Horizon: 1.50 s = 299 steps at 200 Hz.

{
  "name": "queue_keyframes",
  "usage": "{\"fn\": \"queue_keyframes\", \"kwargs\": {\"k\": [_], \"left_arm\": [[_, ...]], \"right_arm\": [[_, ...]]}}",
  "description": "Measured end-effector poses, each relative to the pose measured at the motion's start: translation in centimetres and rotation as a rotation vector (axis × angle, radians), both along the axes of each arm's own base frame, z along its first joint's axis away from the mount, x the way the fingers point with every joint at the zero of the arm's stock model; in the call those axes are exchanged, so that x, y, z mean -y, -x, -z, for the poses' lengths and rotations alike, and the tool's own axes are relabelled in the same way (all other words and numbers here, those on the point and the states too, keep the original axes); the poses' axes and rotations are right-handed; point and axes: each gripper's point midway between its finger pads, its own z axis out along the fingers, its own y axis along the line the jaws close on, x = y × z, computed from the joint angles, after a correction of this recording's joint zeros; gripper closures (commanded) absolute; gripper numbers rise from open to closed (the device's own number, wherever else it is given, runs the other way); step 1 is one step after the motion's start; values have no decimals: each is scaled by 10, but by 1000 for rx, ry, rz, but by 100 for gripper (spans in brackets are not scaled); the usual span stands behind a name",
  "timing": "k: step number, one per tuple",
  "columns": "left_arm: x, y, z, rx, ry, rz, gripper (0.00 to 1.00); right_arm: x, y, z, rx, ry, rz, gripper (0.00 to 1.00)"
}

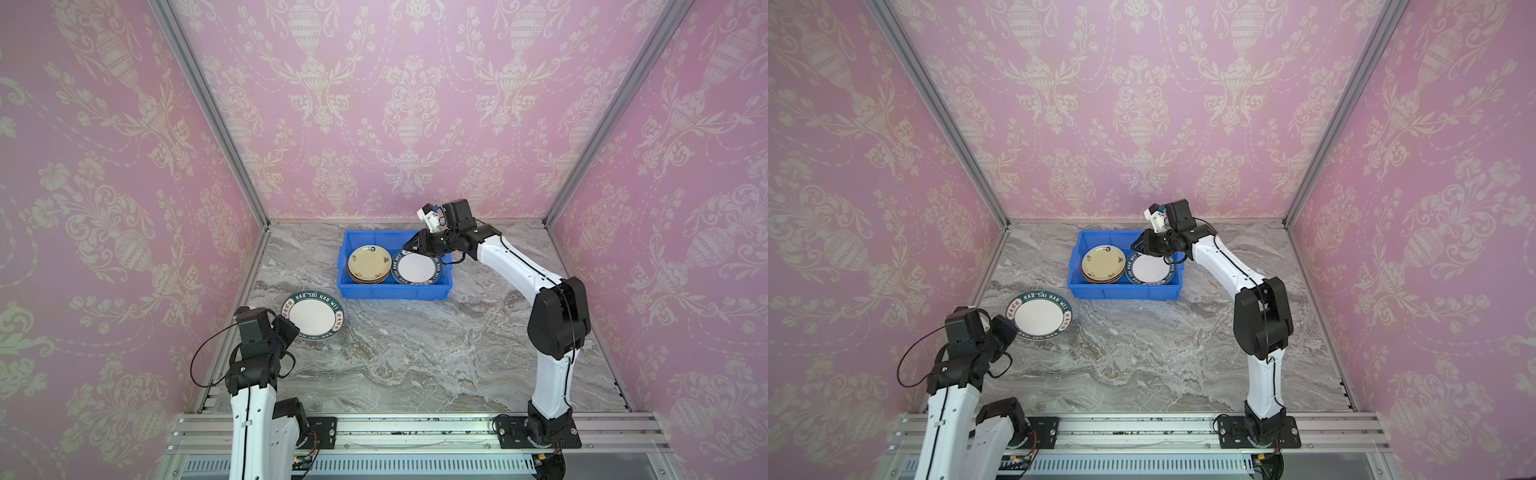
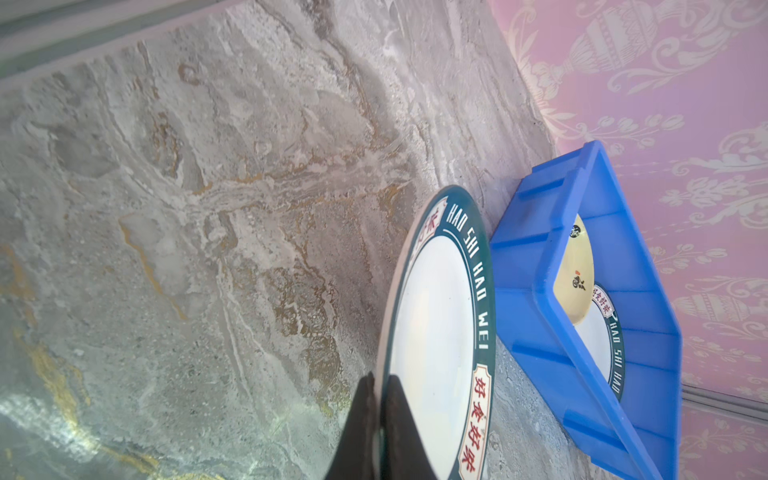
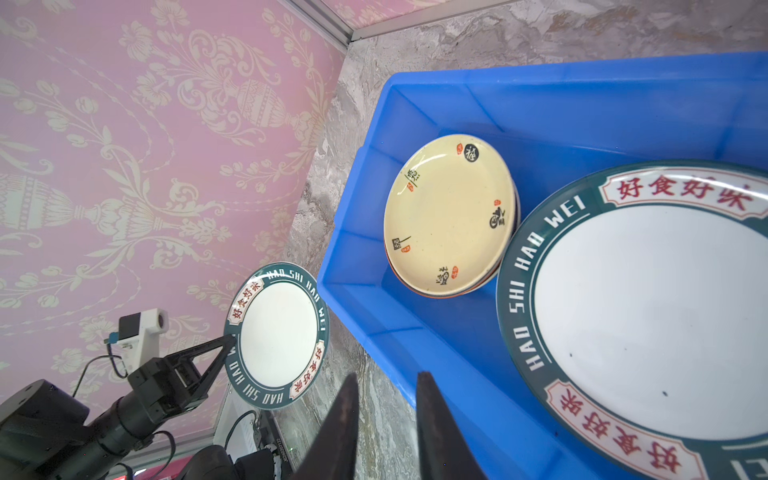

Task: Place the plates into the plastic bin on the countertop
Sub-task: 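Lift the green-rimmed plate with the left gripper and carry it toward the bin, then lower the green-rimmed plate into the bin beside the other green-rimmed plate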

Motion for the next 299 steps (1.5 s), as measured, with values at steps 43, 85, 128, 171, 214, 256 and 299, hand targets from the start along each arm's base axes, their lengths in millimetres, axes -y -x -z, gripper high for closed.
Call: {"fn": "queue_keyframes", "kwargs": {"k": [43,85,128,171,214,256,299], "left_arm": [[-6,-19,-52,76,-88,24,100],[26,-66,-84,153,-122,154,100],[103,-134,-103,220,-119,366,100],[172,-188,-79,215,-112,509,100],[227,-223,-25,158,-34,627,100],[259,-246,10,140,83,674,100],[280,-263,29,141,193,696,100]], "right_arm": [[15,3,6,-10,22,36,74],[40,2,-4,35,12,105,74],[81,0,-13,79,-20,235,74],[114,1,-12,80,-53,333,74],[123,10,-8,65,-60,356,74],[135,10,-16,79,-69,383,74],[141,11,-6,56,-67,396,74]]}}
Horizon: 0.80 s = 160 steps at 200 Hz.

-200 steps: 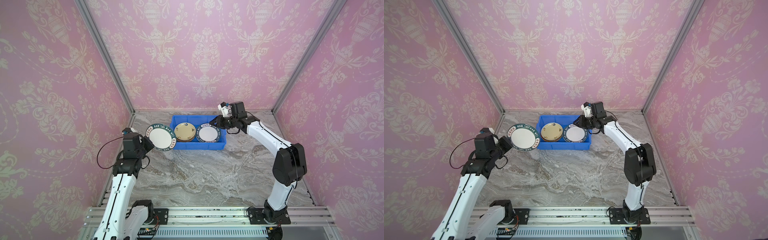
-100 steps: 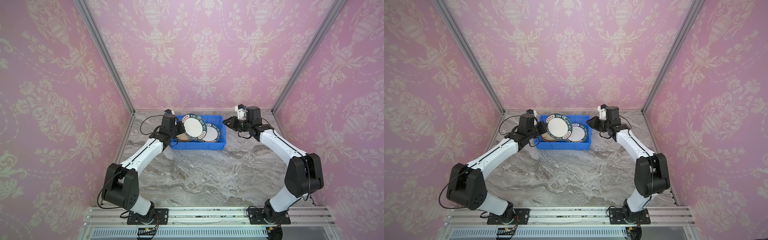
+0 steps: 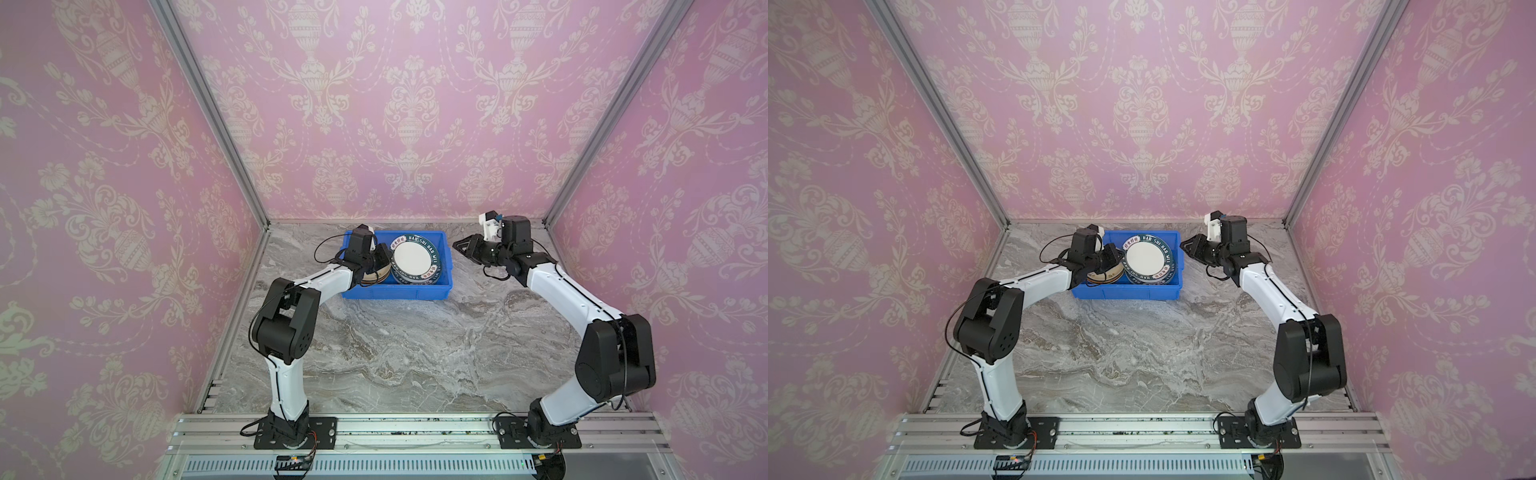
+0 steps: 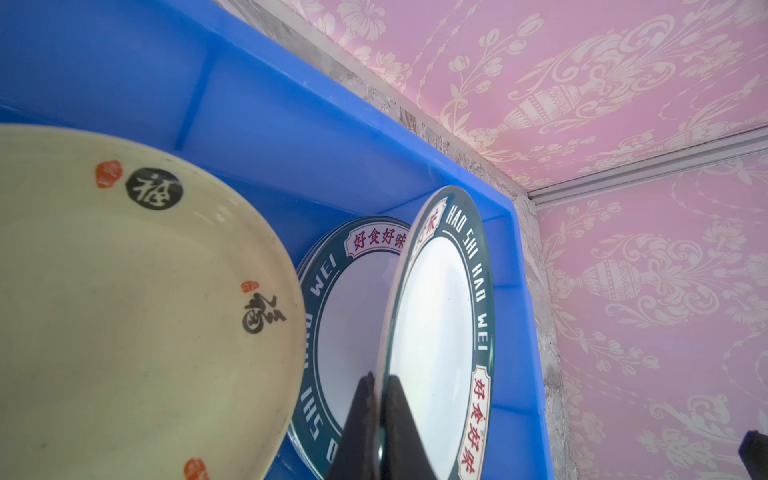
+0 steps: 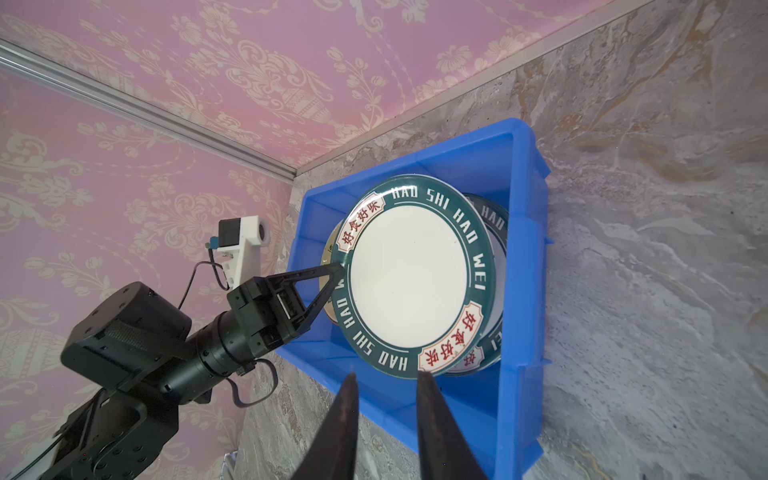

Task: Place the plates into the plastic bin on the countertop
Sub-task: 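Lower the green-rimmed plate into the bin beside the other green-rimmed plate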

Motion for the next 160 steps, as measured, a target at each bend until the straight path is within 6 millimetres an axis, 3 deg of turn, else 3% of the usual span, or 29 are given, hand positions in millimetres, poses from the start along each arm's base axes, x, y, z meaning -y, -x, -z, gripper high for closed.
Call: {"fn": "queue_keyframes", "kwargs": {"k": [76,160], "left_arm": [[14,-13,11,-26,39,15,100],[17,-10,18,-47,29,17,100]], "right_arm": [[6,5,13,-23,-3,10,74],[7,8,23,-39,-3,12,74]]}}
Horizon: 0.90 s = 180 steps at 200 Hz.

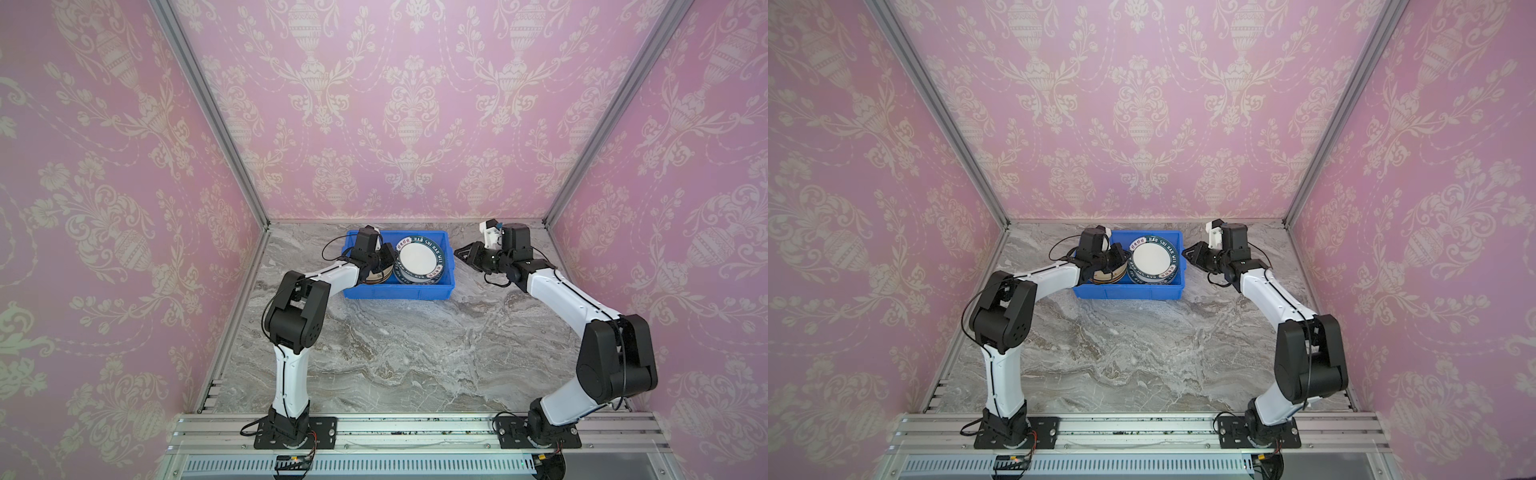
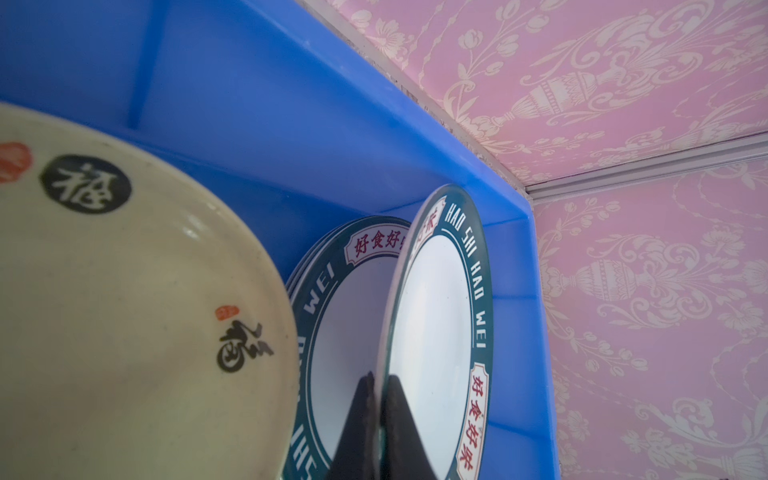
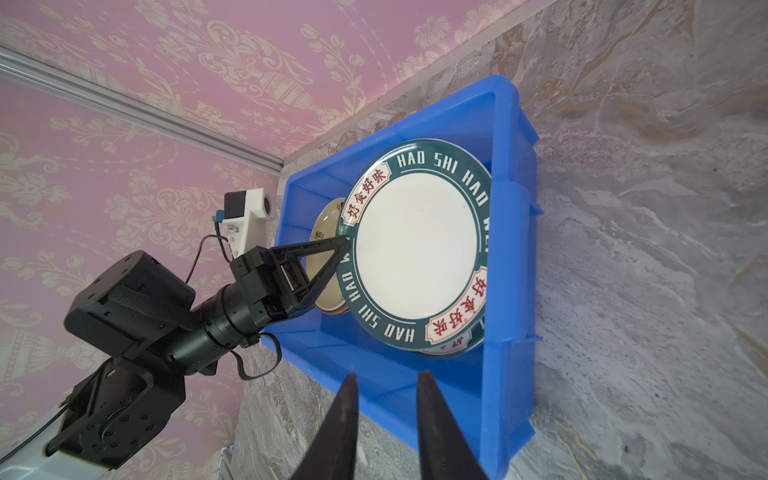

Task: Place the plates into the plastic bin on the countertop
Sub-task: 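Lower the green-rimmed plate into the bin beside the other green-rimmed plate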

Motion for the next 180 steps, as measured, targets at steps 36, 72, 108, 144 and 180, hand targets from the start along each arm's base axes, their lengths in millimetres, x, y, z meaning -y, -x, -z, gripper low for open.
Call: {"fn": "queue_keyframes", "kwargs": {"k": [36,72,108,144,180], "left_arm": [[1,4,11,-32,-13,4,100],[3,6,17,-50,-22,9,77],[11,5,9,-39,-28,30,57],[12,2,1,-25,-53,49,49],[9,4,2,-34,-114,60,44]], "right_arm": [[0,1,4,-14,-6,6,73],[0,1,3,-14,-12,9,72],[-1,2,3,-15,-16,3,72],[-1,3,5,-28,-13,4,72],[1,6,10,-53,-6,8,72]]}}
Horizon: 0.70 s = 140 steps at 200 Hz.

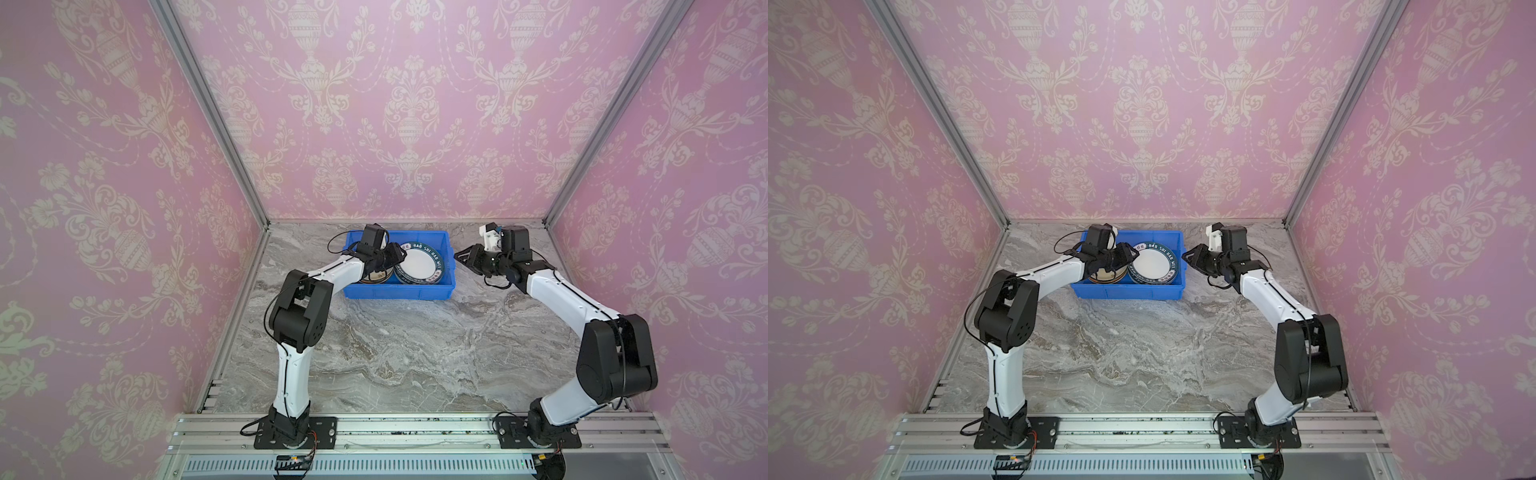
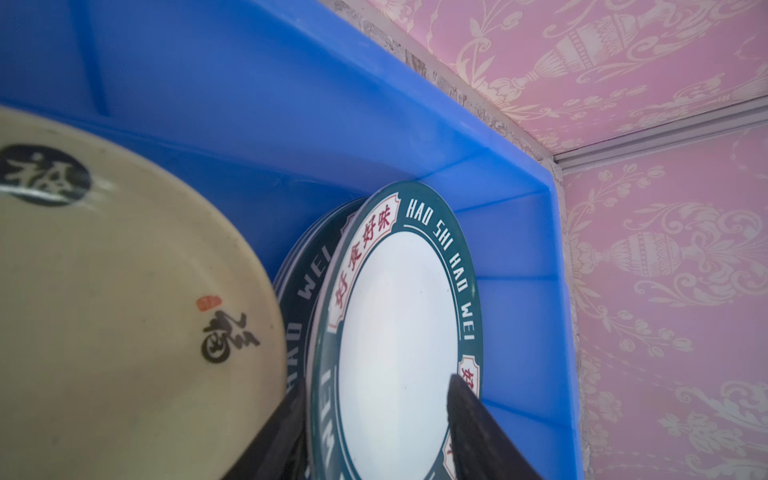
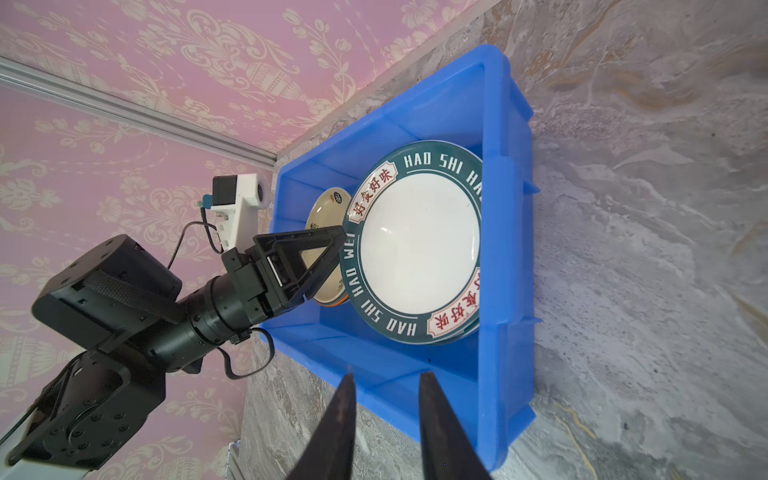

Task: Place the plates into the plastic bin on the countertop
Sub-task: 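Lower the green-rimmed plate into the bin beside the other green-rimmed plate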

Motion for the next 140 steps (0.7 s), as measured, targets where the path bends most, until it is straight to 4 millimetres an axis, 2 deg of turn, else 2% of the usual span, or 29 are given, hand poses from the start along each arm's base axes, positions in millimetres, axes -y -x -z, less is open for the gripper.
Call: {"fn": "queue_keyframes", "kwargs": {"k": [54,140], "left_arm": [[-8,1,1,1,-77,5,43],[-11,-3,-6,23,-108,2,44]], "right_arm": [[0,0,1,-4,2,2,72],[0,0,1,-5,2,2,72]]}}
